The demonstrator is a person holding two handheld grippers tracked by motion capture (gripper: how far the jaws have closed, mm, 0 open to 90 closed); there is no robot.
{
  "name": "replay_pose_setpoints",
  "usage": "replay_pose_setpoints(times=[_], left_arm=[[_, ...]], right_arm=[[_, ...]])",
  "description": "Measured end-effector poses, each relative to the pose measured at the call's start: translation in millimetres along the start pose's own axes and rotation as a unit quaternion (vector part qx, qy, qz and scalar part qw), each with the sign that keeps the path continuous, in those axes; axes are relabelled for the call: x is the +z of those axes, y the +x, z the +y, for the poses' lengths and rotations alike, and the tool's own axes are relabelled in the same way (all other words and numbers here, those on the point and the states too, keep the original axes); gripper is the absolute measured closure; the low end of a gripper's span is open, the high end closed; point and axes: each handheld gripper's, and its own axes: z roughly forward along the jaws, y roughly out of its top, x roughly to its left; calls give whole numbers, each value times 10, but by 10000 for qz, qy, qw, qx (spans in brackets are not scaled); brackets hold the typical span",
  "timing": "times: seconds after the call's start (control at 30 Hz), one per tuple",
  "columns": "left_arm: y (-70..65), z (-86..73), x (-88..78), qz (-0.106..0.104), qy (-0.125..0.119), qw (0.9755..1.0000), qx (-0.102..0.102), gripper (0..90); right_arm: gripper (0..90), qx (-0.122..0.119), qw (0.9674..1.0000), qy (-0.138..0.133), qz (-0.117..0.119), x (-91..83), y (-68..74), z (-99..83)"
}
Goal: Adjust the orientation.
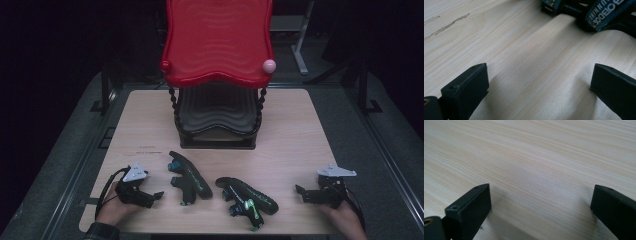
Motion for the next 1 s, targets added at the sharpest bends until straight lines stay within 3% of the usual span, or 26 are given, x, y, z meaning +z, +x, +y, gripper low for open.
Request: replay_pose_setpoints(times=[0.43,0.63,0.7,1.0], left_arm=[[2,3,-12,-66,4,10000,4,11],[-53,30,-77,-164,-184,9996,160,114],[-79,46,-131,-286,-347,9988,178,141],[-169,167,-91,-710,-773,9937,402,327]], right_arm=[[23,-12,10000,3,19,3,-4,2],[18,-9,10000,11,15,6,-1,6],[14,-31,10000,20,18,13,-1,12],[14,-28,10000,23,21,16,0,15]])
